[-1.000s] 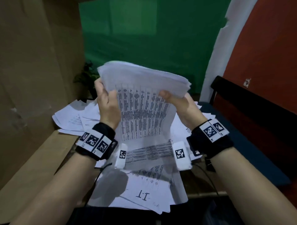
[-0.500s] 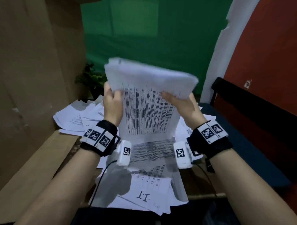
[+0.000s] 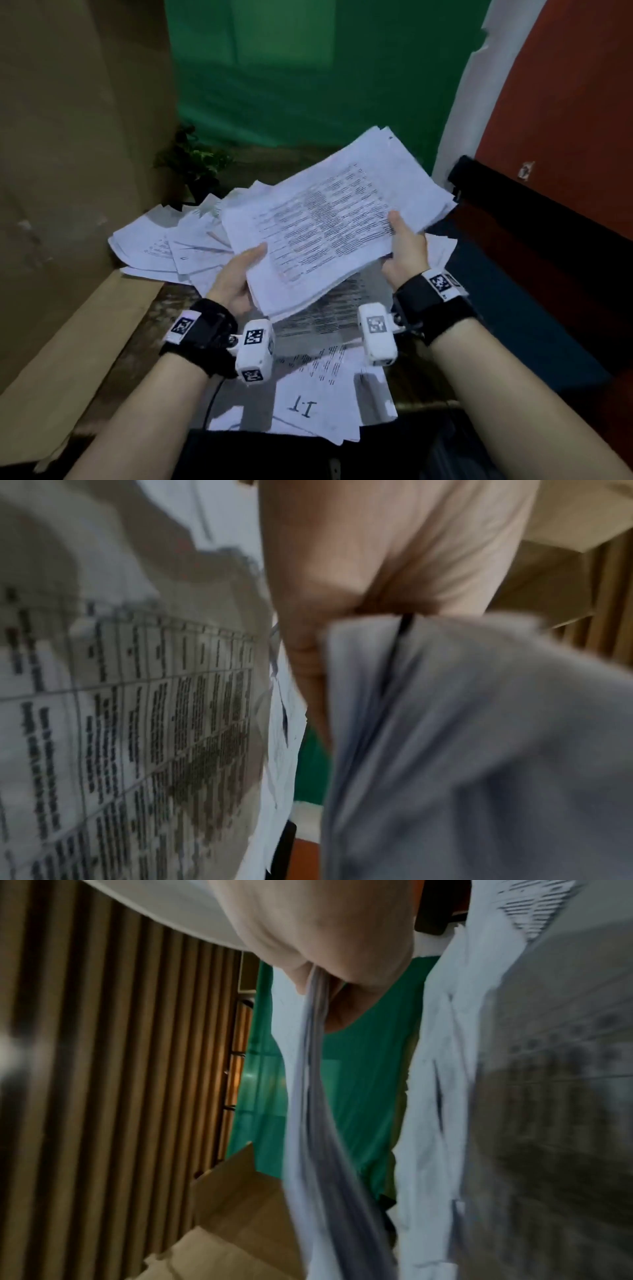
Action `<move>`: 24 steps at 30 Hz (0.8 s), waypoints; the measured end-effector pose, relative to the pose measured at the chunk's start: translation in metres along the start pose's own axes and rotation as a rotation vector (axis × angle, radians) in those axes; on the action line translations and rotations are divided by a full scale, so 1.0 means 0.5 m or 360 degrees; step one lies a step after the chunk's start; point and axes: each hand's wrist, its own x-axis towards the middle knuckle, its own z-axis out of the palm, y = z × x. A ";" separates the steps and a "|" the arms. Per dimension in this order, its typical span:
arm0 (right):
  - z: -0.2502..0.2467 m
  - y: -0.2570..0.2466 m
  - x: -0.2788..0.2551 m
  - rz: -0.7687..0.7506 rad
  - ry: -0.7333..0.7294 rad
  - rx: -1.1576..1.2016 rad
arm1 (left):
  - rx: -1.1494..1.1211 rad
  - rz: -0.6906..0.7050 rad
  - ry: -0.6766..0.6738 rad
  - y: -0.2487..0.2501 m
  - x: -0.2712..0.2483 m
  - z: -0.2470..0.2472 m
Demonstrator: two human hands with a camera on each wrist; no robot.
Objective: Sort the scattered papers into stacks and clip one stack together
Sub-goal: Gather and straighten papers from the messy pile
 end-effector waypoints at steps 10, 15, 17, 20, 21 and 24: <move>-0.096 -0.046 0.014 -0.0128 -0.0373 -0.0880 | 0.0210 0.0241 0.0288 0.009 -0.006 -0.127; -0.097 -0.051 0.013 -0.0127 -0.0424 -0.0803 | 0.0132 0.0226 0.0286 0.013 -0.008 -0.152; -0.101 -0.058 0.014 -0.0036 -0.0509 -0.0672 | 0.0129 0.0229 0.0325 0.016 -0.008 -0.161; -0.099 -0.071 0.015 0.0015 -0.0620 -0.0655 | 0.0111 0.0236 0.0336 0.019 -0.004 -0.177; -0.094 -0.075 0.014 -0.0010 -0.0661 -0.0691 | 0.0119 0.0231 0.0319 0.019 -0.004 -0.179; -0.071 -0.089 0.005 -0.0142 -0.0719 -0.0760 | 0.0164 0.0242 0.0246 0.017 -0.007 -0.176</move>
